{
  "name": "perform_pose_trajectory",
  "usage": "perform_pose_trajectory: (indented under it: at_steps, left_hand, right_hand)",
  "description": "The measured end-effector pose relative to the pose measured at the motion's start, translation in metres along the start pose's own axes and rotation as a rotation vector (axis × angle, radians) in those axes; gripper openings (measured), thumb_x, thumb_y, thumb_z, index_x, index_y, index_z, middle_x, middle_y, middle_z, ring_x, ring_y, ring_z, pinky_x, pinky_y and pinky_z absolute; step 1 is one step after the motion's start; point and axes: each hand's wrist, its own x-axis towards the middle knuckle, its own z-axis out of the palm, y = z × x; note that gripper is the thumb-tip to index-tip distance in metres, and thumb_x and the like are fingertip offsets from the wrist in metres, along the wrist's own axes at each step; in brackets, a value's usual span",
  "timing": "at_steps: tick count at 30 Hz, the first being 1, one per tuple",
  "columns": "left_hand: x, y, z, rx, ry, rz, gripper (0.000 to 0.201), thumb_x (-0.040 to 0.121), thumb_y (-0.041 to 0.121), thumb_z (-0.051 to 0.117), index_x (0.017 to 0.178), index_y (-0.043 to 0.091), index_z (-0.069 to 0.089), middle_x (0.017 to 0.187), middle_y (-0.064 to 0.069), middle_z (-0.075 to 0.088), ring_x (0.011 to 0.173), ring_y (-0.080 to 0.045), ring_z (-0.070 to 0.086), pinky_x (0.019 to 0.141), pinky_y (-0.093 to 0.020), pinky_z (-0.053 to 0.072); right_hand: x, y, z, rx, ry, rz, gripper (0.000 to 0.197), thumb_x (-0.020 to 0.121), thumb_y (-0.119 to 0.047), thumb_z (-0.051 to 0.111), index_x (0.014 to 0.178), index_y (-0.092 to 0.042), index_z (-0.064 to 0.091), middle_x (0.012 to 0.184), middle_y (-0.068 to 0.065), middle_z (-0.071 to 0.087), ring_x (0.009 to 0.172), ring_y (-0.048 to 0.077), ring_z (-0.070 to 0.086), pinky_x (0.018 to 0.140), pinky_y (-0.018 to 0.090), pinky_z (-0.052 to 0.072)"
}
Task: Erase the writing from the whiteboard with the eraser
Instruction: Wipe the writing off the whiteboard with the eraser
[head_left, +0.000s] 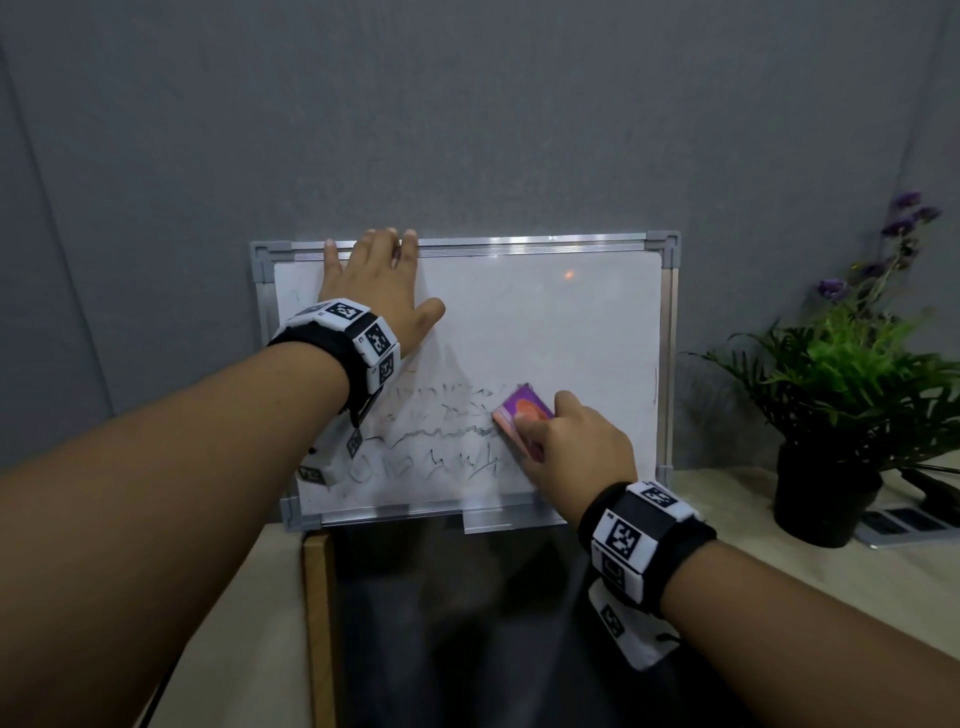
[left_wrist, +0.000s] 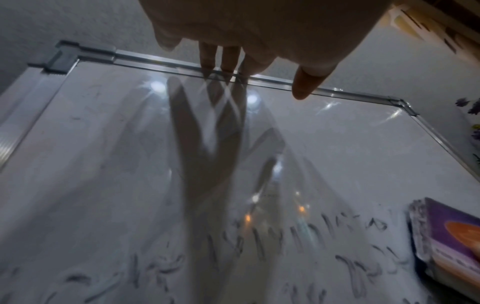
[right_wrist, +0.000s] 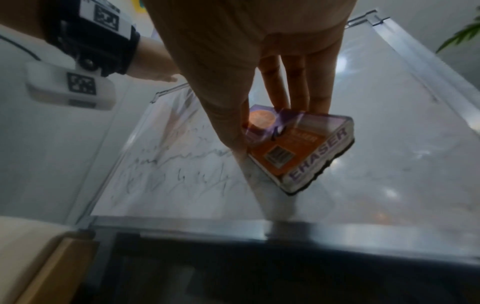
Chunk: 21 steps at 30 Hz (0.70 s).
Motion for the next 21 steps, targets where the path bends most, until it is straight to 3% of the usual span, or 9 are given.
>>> perform_pose_trajectory:
  at_steps: [4,7,11,13,17,21]
  left_hand:
    - [0.0,0.0,0.0,-0.001,0.001,-0.002,0.078,0.087,0.052,0.038,0.151,0.014,0.015,0.149,-0.007,0.025,0.142,-0.026,0.017,0.116,-0.057,0.005]
    - [0.0,0.001,0.001,-0.002,0.003,-0.004,0.078,0.087,0.052,0.039,0.151,0.014,0.015,0.149,-0.007,0.025,0.142,-0.027,0.017,0.116,-0.057,0.005]
    - [0.0,0.002,0.0,0.009,-0.005,-0.002,0.078,0.087,0.052,0.038,0.151,0.014,0.014,0.151,-0.008,0.023,0.142,-0.027,0.016,0.116,-0.057,0.005]
    - [0.001,0.001,-0.001,0.019,-0.014,-0.003,0.079,0.087,0.053,0.037,0.151,0.014,0.013,0.151,-0.008,0.023,0.142,-0.027,0.016,0.116,-0.057,0.005]
    - [0.0,0.0,-0.002,0.016,-0.023,-0.003,0.078,0.087,0.053,0.037,0.151,0.015,0.013,0.151,-0.007,0.023,0.142,-0.026,0.016,0.116,-0.057,0.005]
    - [-0.001,0.002,-0.001,0.027,-0.023,0.0,0.079,0.088,0.052,0.036,0.152,0.014,0.01,0.153,-0.008,0.019,0.144,-0.027,0.012,0.116,-0.057,0.004]
  right_hand:
    - [-0.004,0.014,-0.001,-0.004,0.034,0.04,0.03,0.087,-0.056,0.055,0.083,-0.028,0.063,0.076,-0.001,0.034,0.058,0.022,0.039,0.046,0.024,0.033]
    - [0.005,0.015,-0.007,0.009,0.067,0.07,0.018,0.083,-0.047,0.063,0.091,-0.03,0.064,0.079,-0.002,0.034,0.06,0.021,0.04,0.048,0.024,0.034]
    - [0.013,-0.002,-0.01,0.048,0.053,0.03,0.022,0.082,-0.041,0.064,0.101,-0.03,0.061,0.085,-0.002,0.032,0.067,0.02,0.038,0.052,0.027,0.038]
    - [0.008,-0.009,-0.005,0.032,0.066,-0.019,0.02,0.086,-0.046,0.059,0.094,-0.028,0.063,0.082,-0.002,0.03,0.064,0.02,0.037,0.049,0.026,0.036]
    - [-0.005,0.0,0.003,-0.005,0.1,-0.026,0.041,0.091,-0.061,0.045,0.082,-0.026,0.063,0.077,-0.002,0.032,0.059,0.02,0.036,0.046,0.025,0.029]
    - [0.004,0.013,-0.005,0.019,0.136,0.034,0.025,0.084,-0.051,0.063,0.079,-0.027,0.062,0.076,-0.003,0.033,0.06,0.02,0.037,0.046,0.023,0.029]
